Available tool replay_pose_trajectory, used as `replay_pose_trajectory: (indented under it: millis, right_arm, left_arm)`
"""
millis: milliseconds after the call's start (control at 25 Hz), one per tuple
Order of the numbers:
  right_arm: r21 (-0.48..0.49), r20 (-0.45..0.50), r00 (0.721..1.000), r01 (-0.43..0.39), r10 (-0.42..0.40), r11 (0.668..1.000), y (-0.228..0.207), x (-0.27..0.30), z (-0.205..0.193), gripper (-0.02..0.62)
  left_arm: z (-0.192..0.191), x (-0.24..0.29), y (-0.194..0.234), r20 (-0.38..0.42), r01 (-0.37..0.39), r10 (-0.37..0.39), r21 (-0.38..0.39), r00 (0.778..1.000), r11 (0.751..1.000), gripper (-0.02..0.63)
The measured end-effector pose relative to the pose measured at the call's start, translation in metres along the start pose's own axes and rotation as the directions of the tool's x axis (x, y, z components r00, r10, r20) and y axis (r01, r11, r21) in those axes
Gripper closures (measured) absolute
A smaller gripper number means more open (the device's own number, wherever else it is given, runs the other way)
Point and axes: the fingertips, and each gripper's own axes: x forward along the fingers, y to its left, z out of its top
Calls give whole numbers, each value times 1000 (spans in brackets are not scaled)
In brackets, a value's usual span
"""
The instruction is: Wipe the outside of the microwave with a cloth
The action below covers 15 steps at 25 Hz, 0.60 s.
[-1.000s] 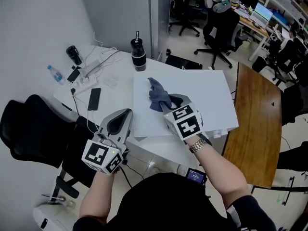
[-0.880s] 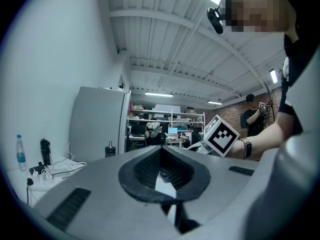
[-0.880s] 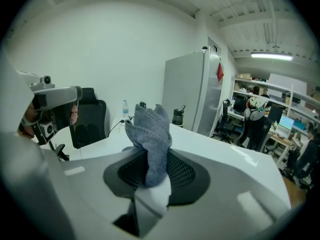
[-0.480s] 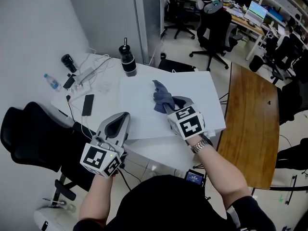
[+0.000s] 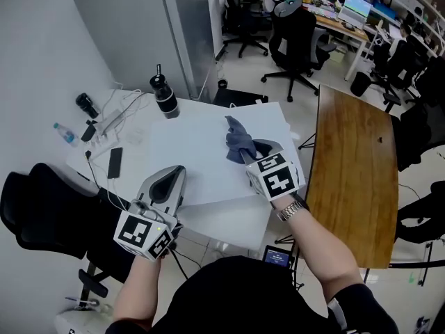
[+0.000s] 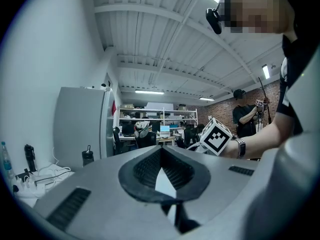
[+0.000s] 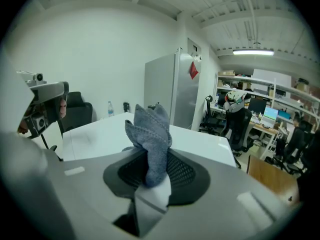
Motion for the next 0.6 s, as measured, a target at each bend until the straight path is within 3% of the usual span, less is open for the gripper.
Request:
replay_pose_trajectory:
  millis: [600]
  right_arm:
    - [75, 51, 998, 44, -48, 996, -78, -36, -23, 492]
  left_arm:
    - [-2, 46, -50, -51, 43, -42, 31, 998, 999, 601]
